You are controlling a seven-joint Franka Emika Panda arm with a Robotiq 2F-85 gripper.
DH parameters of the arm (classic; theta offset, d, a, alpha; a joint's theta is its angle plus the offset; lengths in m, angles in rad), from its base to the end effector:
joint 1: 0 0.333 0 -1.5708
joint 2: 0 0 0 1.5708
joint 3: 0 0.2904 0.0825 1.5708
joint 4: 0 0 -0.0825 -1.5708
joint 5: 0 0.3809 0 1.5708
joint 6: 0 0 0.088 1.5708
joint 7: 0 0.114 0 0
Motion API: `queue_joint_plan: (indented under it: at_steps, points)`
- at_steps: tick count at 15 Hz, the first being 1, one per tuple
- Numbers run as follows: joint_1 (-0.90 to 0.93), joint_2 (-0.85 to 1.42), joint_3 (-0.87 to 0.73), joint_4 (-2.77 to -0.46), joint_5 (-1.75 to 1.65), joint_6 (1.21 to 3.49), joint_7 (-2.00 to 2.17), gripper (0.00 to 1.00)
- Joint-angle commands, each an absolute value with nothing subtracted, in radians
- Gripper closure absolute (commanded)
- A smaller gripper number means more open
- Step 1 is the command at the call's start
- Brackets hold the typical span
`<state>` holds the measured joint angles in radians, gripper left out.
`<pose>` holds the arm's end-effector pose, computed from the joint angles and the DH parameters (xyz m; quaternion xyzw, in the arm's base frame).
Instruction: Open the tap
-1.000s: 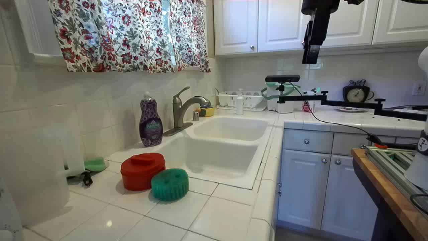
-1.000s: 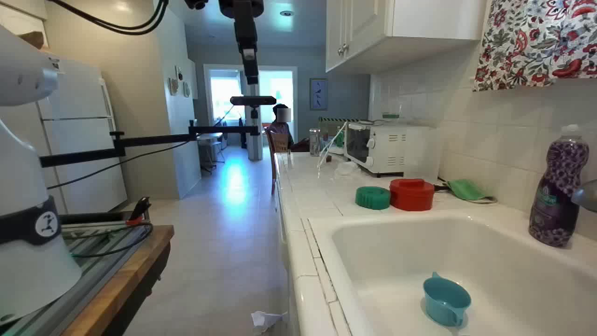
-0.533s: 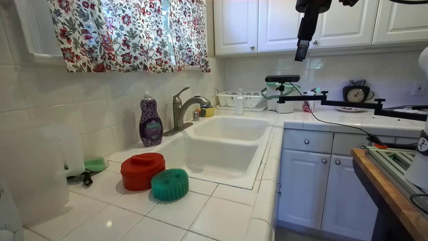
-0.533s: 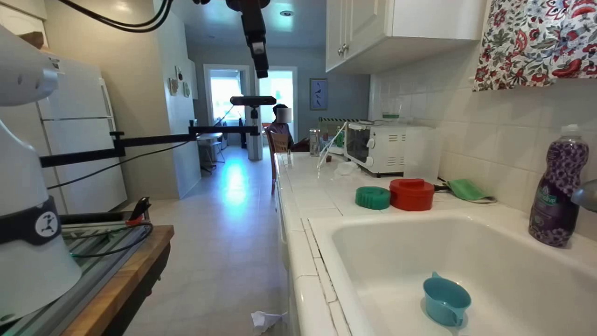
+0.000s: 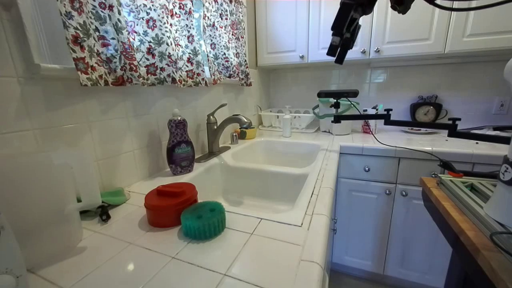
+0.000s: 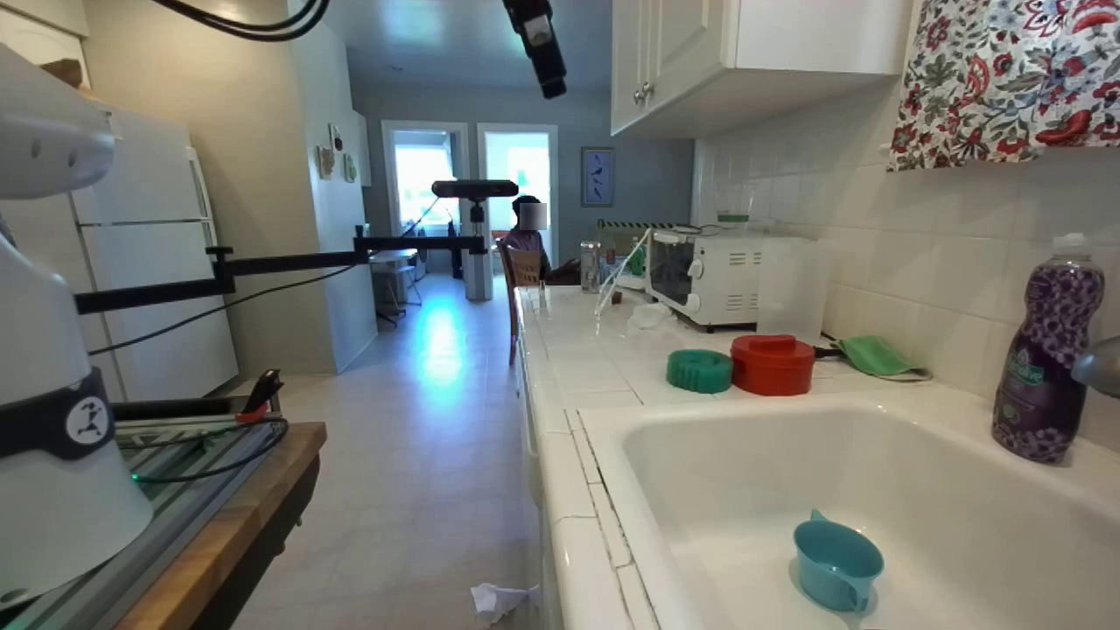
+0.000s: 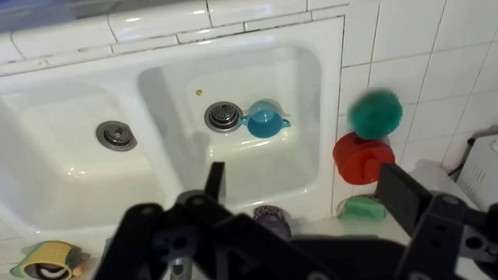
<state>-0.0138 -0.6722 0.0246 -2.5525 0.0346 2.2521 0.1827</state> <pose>0.3951 0.0059 0.4998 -0.9783 0.0938 -0.1832 0.0250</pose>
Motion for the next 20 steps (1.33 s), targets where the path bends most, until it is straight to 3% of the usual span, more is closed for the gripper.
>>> queue_joint_plan:
  at_steps: [1,7,14,20]
  points:
    - [-0.041,-0.653,-0.022,-2.536,0.063,2.344,0.164,0.0]
    - [-0.059,-0.546,-0.123,-2.447,0.126,2.457,0.137,0.0]
    - [-0.082,-0.55,-0.102,-2.454,0.112,2.458,0.153,0.0]
    - [-0.126,-0.461,-0.028,-2.433,0.117,2.645,0.329,0.0]
